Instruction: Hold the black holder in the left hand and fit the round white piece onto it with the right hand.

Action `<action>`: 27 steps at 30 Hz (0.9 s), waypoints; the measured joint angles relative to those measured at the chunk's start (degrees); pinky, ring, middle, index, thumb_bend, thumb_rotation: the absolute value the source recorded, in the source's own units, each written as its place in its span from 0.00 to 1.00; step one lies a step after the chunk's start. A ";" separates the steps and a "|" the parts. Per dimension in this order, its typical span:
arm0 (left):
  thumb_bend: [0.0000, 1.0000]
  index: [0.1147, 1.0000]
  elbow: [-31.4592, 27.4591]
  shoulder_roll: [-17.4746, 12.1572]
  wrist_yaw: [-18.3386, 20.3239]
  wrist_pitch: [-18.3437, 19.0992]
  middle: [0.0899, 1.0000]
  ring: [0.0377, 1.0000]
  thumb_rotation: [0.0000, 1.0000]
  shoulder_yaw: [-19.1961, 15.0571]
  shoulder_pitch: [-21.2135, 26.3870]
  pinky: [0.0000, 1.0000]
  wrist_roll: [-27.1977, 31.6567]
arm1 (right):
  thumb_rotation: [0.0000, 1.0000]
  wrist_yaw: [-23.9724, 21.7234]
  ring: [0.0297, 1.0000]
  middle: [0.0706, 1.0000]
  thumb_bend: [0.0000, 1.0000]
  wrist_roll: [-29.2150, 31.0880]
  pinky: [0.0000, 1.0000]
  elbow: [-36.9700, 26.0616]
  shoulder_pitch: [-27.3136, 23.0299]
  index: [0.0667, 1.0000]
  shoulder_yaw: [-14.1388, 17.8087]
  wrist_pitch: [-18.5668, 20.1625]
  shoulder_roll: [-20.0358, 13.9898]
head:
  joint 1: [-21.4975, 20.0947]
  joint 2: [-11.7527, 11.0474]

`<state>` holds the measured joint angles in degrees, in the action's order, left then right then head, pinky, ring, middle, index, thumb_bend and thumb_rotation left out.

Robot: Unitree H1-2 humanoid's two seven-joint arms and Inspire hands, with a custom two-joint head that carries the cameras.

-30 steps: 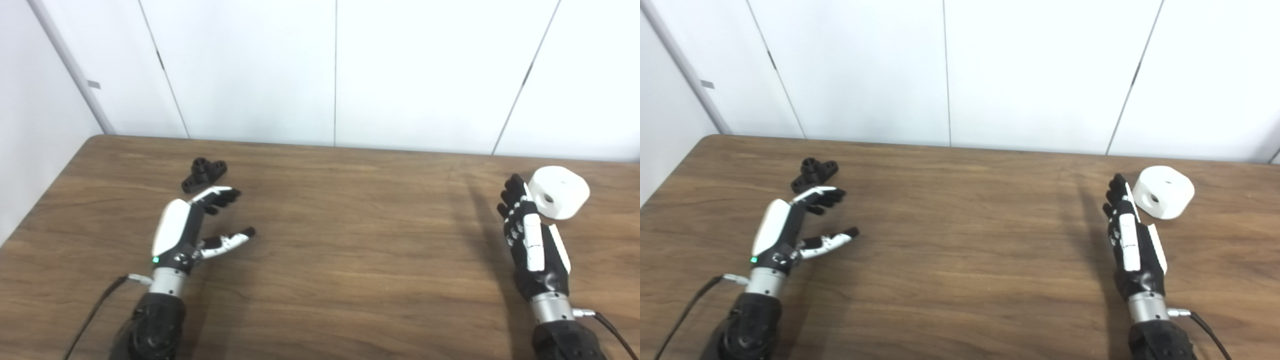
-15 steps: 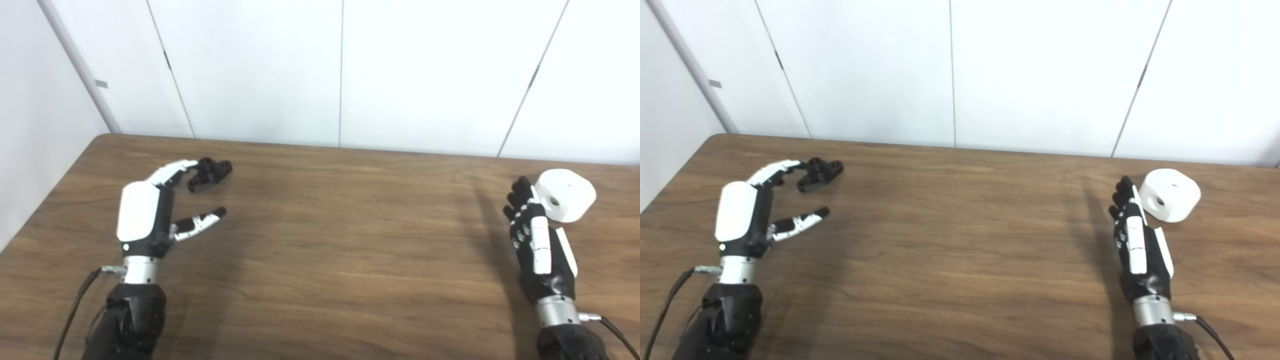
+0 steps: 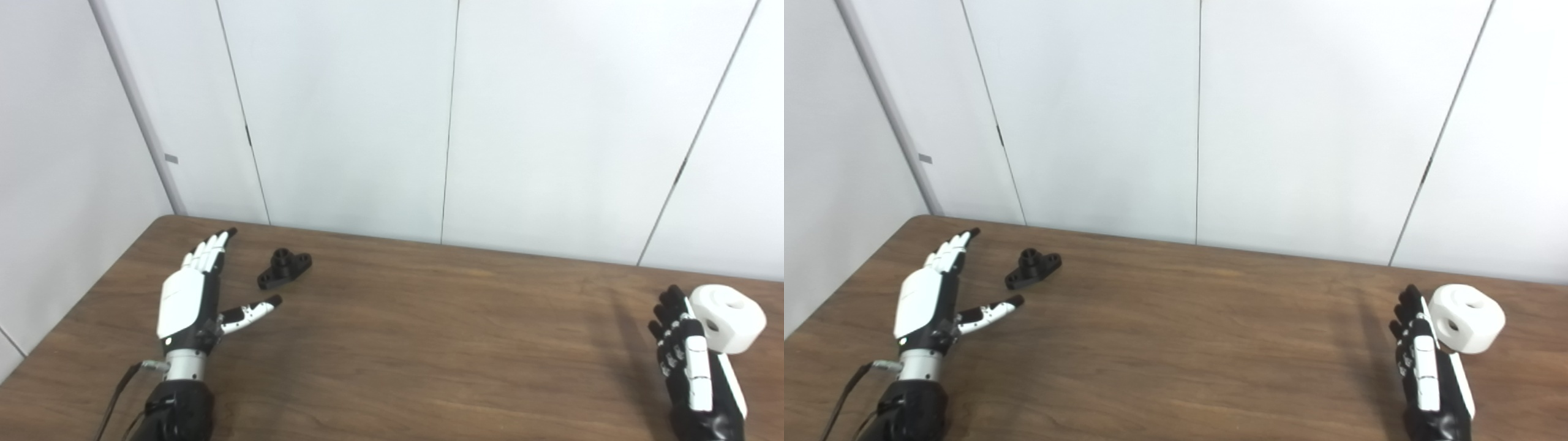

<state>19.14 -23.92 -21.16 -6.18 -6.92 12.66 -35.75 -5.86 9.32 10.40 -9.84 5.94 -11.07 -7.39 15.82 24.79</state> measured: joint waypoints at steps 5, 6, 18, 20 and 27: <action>0.94 0.94 2.86 -3.34 3.91 3.03 0.98 1.00 0.46 1.73 1.99 1.00 0.30 | 1.00 0.00 1.00 1.00 0.31 0.00 1.00 0.00 0.01 1.00 0.02 -0.20 -0.07 | 0.53 0.44; 0.94 0.94 3.35 -3.74 4.37 3.30 0.98 1.00 0.46 2.08 2.29 1.00 0.47 | 1.00 -0.01 1.00 1.00 0.31 0.01 1.00 0.00 0.01 1.00 0.01 -0.22 -0.09 | 0.53 0.53; 0.97 0.89 5.64 -7.61 11.46 4.08 0.97 1.00 0.52 6.59 4.27 1.00 2.15 | 1.00 -0.25 1.00 1.00 0.34 0.19 1.00 -0.52 0.33 1.00 0.17 -0.16 -0.18 | 1.93 1.14; 0.97 0.88 6.55 -8.40 12.49 4.08 0.97 1.00 0.52 6.93 4.82 1.00 2.31 | 1.00 -0.27 1.00 1.00 0.35 0.28 1.00 -0.57 0.36 1.00 0.22 -0.16 -0.18 | 2.02 1.32; 0.94 0.84 7.90 -9.36 15.27 4.27 0.97 1.00 0.47 8.03 6.12 1.00 3.10 | 1.00 -0.78 1.00 1.00 0.33 1.55 1.00 -1.10 0.72 1.00 0.70 0.03 -0.18 | 2.46 1.67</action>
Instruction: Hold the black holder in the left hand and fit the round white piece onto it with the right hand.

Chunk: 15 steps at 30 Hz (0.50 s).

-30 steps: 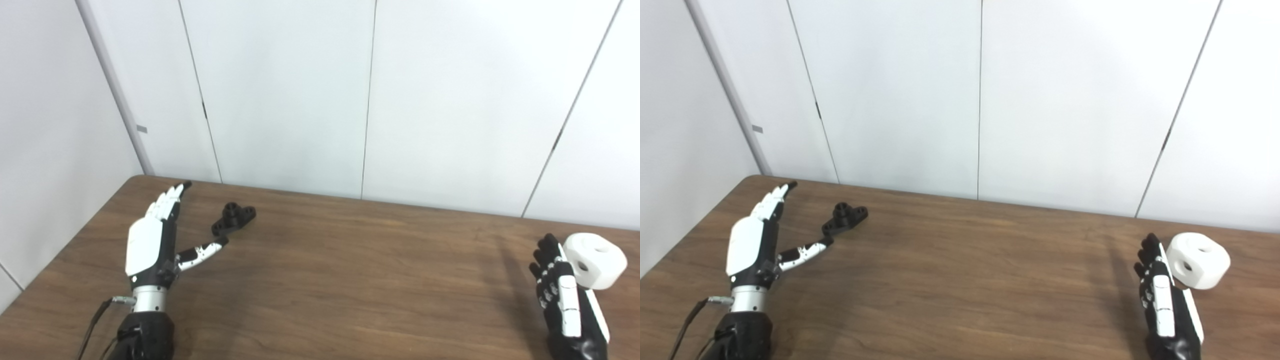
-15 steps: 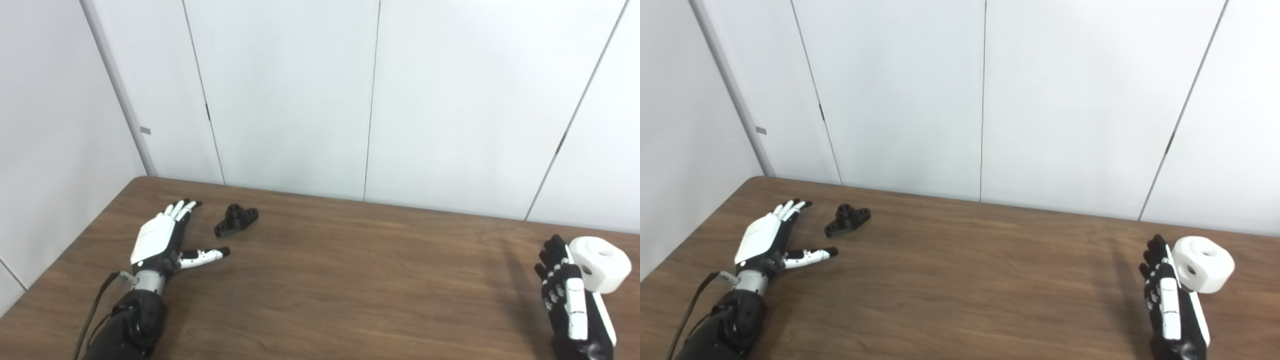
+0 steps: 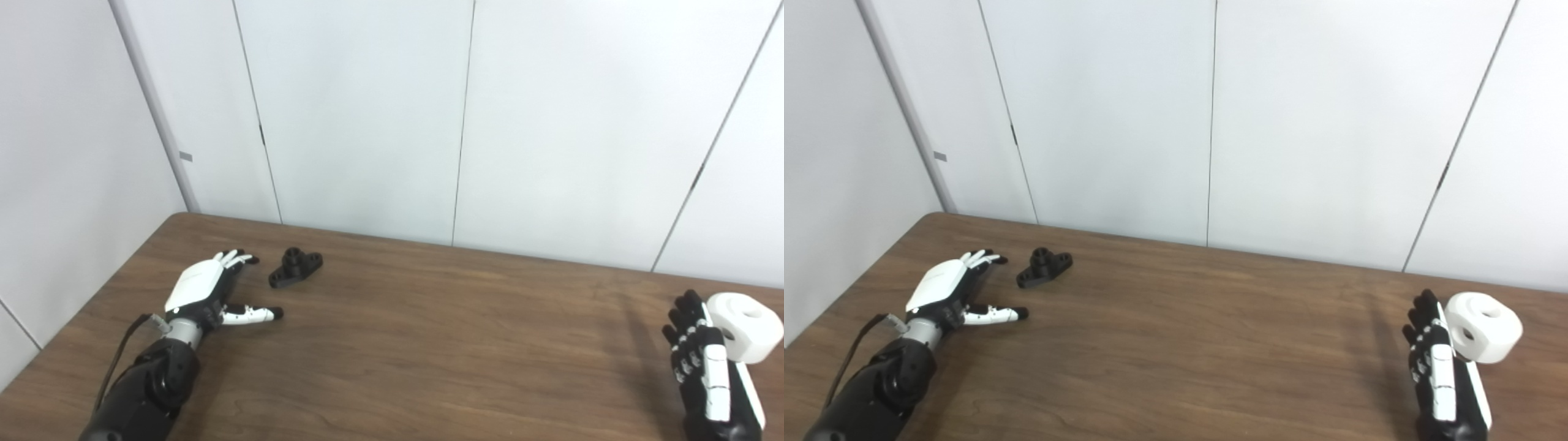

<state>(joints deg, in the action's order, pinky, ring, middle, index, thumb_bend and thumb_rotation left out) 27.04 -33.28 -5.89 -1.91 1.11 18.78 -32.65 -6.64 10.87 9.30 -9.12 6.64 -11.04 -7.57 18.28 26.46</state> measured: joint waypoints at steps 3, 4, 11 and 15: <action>0.93 0.83 1.10 -0.13 0.46 0.36 0.96 1.00 0.46 0.22 0.63 1.00 1.08 | 1.00 -0.06 1.00 1.00 0.32 0.03 1.00 -0.45 0.30 1.00 0.05 0.27 -0.04 | -0.09 0.18; 0.94 0.83 1.49 -0.19 0.50 0.36 0.96 1.00 0.47 0.35 0.82 1.00 1.18 | 1.00 -0.06 1.00 1.00 0.32 0.06 1.00 -0.49 0.31 1.00 0.07 0.45 -0.06 | -0.09 0.18; 0.94 0.82 4.96 -0.77 0.42 -0.91 0.96 1.00 0.47 1.78 2.51 1.00 1.51 | 1.00 -0.16 1.00 1.00 0.32 0.33 1.00 -1.07 0.76 1.00 0.11 1.40 -0.09 | -0.18 0.79; 0.95 0.82 6.64 -1.07 0.59 -1.08 0.96 1.00 0.49 2.69 4.00 1.00 1.59 | 1.00 -0.15 1.00 1.00 0.32 0.33 1.00 -1.74 1.23 1.00 0.09 1.73 -0.08 | -0.09 0.88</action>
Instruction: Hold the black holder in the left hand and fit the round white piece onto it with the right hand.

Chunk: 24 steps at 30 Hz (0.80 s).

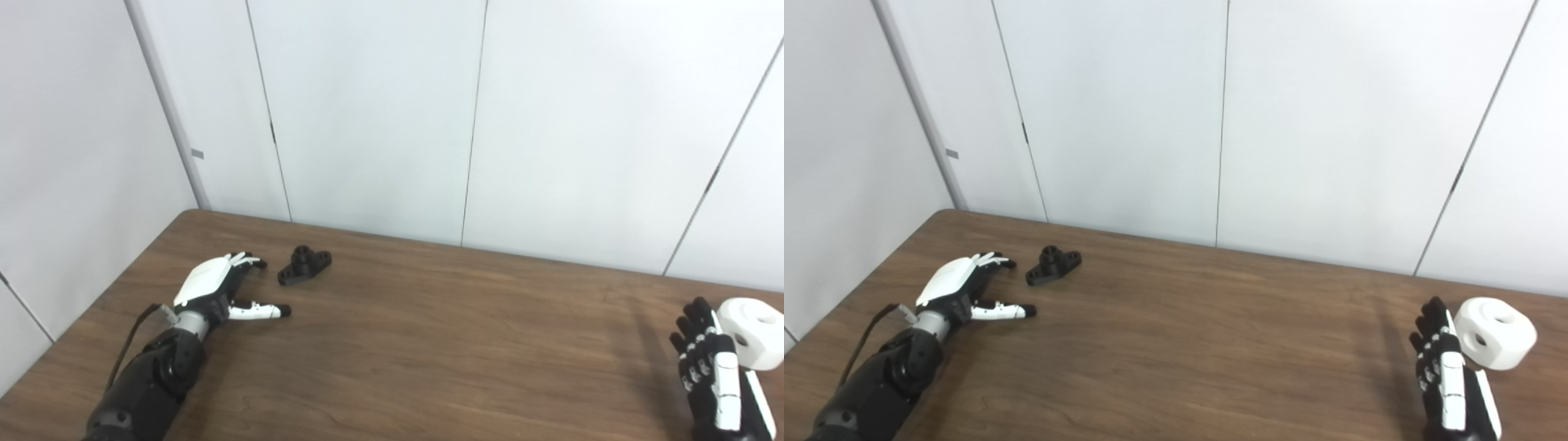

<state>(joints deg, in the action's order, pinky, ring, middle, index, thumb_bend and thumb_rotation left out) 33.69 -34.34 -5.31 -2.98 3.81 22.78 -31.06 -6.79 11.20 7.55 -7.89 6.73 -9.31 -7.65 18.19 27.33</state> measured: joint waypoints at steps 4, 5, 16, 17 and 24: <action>0.94 0.80 2.07 -0.04 0.13 -0.33 0.94 1.00 0.49 0.95 1.50 1.00 0.00 | 1.00 0.01 1.00 1.00 0.31 0.03 1.00 -1.30 1.00 1.00 -0.02 0.59 0.12 | -0.35 0.44; 0.95 0.80 2.49 -0.06 -0.03 -0.43 0.94 1.00 0.50 1.18 1.85 1.00 0.00 | 1.00 0.01 1.00 1.00 0.31 0.05 1.00 -1.62 1.26 1.00 -0.02 0.73 0.16 | -0.35 0.61; 0.94 0.79 8.30 -0.07 -1.11 -2.67 0.93 0.99 0.51 3.38 5.76 1.00 0.17 | 1.00 0.15 1.00 1.00 0.31 -0.43 1.00 -3.46 2.61 1.00 -0.13 2.02 0.60 | -1.14 1.14; 0.95 0.78 8.65 -0.07 -1.07 -2.70 0.93 0.99 0.52 3.54 5.96 1.00 0.27 | 1.00 0.14 1.00 1.00 0.31 -0.43 1.00 -3.47 2.61 1.00 -0.13 2.02 0.65 | -1.23 1.06; 0.94 0.78 9.94 -0.03 -1.08 -3.00 0.93 0.99 0.49 4.71 7.25 1.00 0.35 | 1.00 0.21 1.00 1.00 0.34 -0.63 1.00 -3.76 2.71 1.00 -0.18 2.17 0.84 | -1.93 1.14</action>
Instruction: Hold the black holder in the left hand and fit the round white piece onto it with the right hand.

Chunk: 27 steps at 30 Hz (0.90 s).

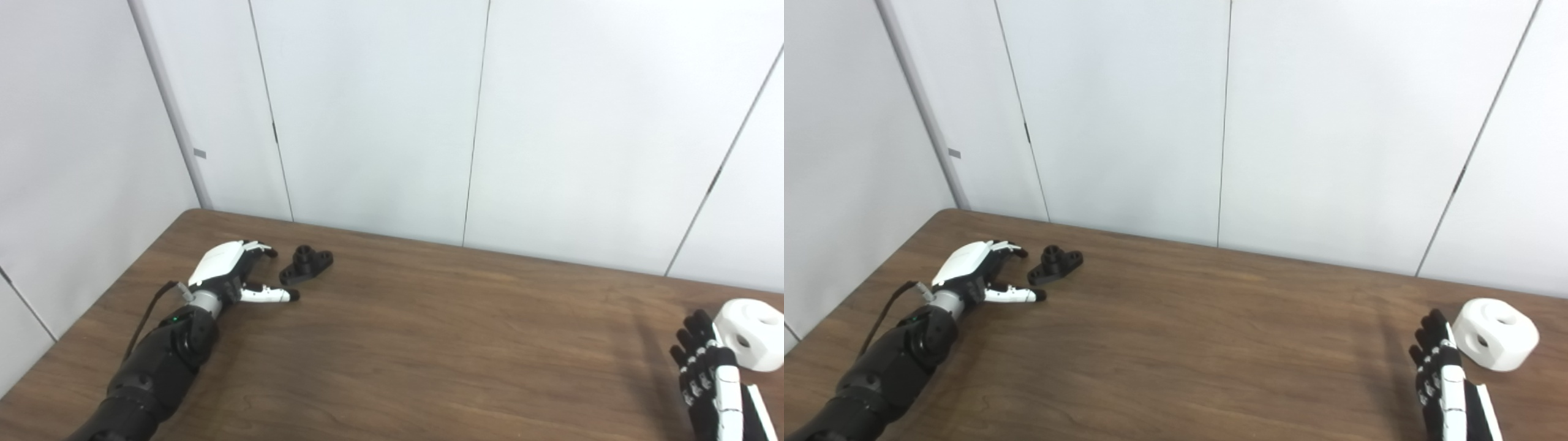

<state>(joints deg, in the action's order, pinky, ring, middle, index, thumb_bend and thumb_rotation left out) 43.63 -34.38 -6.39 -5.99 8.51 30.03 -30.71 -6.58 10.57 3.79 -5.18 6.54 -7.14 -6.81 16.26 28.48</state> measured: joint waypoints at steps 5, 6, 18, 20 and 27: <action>0.94 0.78 0.09 0.09 0.00 0.02 0.92 0.99 0.48 0.57 0.32 1.00 0.12 | 1.00 0.20 1.00 1.00 0.34 -0.85 1.00 -0.21 0.16 1.00 -0.12 0.02 0.26 | -0.53 0.17; 0.94 0.78 0.24 0.16 0.00 -0.02 0.92 0.99 0.48 0.66 0.46 1.00 0.27 | 1.00 0.20 1.00 1.00 0.34 -0.85 1.00 -0.30 0.21 1.00 -0.12 0.02 0.36 | -0.62 0.18; 0.91 0.78 0.50 0.89 0.26 0.33 0.93 0.99 0.46 2.39 1.62 1.00 1.28 | 1.00 0.26 1.00 1.00 0.34 -1.12 1.00 -1.16 0.54 1.00 -0.12 0.24 1.36 | -1.41 0.44; 0.93 0.78 0.51 1.01 0.27 0.47 0.93 0.99 0.48 2.53 1.72 1.00 1.35 | 1.00 0.38 1.00 1.00 0.34 -1.57 1.00 -1.17 0.54 1.00 -0.17 0.25 1.42 | -1.50 0.44; 0.93 0.78 1.83 1.17 0.08 -0.02 0.92 0.99 0.47 3.04 2.60 1.00 1.51 | 1.00 0.63 1.00 1.00 0.35 -2.67 1.00 -1.16 0.53 1.00 -0.25 0.30 1.54 | -1.93 0.53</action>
<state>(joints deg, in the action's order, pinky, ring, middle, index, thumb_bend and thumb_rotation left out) 45.46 -33.20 -6.31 -6.00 11.55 32.63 -29.19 -5.94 7.90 2.63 -4.65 6.29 -6.84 -5.28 14.33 29.00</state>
